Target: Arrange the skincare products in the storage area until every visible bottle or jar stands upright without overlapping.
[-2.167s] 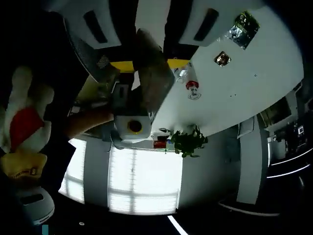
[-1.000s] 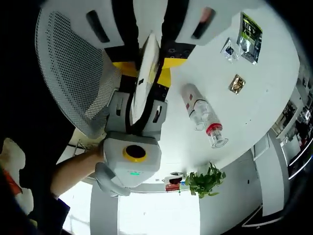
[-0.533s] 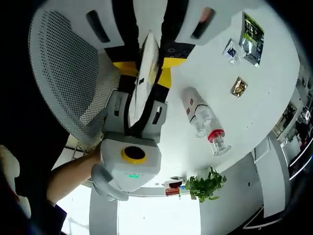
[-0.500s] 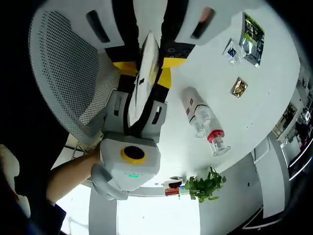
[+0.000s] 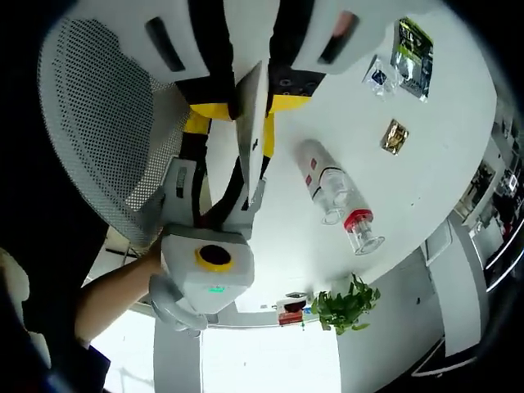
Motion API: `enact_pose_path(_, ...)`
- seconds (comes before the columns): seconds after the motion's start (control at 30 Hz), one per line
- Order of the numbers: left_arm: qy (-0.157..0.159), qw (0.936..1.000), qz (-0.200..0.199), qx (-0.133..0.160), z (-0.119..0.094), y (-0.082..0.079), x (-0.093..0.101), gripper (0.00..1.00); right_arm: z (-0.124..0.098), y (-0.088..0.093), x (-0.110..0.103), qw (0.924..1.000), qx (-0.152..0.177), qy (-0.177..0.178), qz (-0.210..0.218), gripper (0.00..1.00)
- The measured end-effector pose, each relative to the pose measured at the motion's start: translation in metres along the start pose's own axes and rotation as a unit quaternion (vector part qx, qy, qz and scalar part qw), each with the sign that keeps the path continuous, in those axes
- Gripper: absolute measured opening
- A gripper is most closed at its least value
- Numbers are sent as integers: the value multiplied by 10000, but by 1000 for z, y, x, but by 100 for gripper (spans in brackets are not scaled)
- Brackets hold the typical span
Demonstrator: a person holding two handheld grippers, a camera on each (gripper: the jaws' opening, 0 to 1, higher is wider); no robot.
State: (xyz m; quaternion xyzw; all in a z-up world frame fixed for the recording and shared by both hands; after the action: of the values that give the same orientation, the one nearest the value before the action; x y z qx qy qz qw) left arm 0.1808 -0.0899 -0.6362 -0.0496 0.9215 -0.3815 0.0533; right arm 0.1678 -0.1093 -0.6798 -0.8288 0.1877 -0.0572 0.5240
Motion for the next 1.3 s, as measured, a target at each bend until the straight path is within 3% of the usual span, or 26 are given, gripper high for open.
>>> enact_pose_path(0.2, -79, 9999, 15, 97, 1, 0, -13, 15, -11, 4, 1, 9996, -12, 240, 155, 43)
enact_pose_path(0.57, -153, 9997, -28, 176, 4, 5, -44, 15, -33, -9, 4, 9963, 203, 767, 341, 53)
enact_pose_path(0.87, -231, 9995, 3, 232, 11, 1, -70, 15, -46, -1, 15, 9891, 189, 1360, 537, 68)
enact_pose_path(1.3, -337, 9989, -75, 320, 27, -11, -108, 15, -52, 25, 24, 9769, 166, 1915, 931, 74)
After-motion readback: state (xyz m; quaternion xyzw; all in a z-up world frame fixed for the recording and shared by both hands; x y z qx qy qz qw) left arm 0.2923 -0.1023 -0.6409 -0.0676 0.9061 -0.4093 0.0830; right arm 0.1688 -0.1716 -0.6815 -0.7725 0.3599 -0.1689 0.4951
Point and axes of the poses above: the point that each gripper's makers call its tool centre point, and the gripper's own axes: z roughly forward along the fingers, x roughly to its right, y roughly out of its underside, the point moved 2 cm from there along -z, roughly backward along the fingers
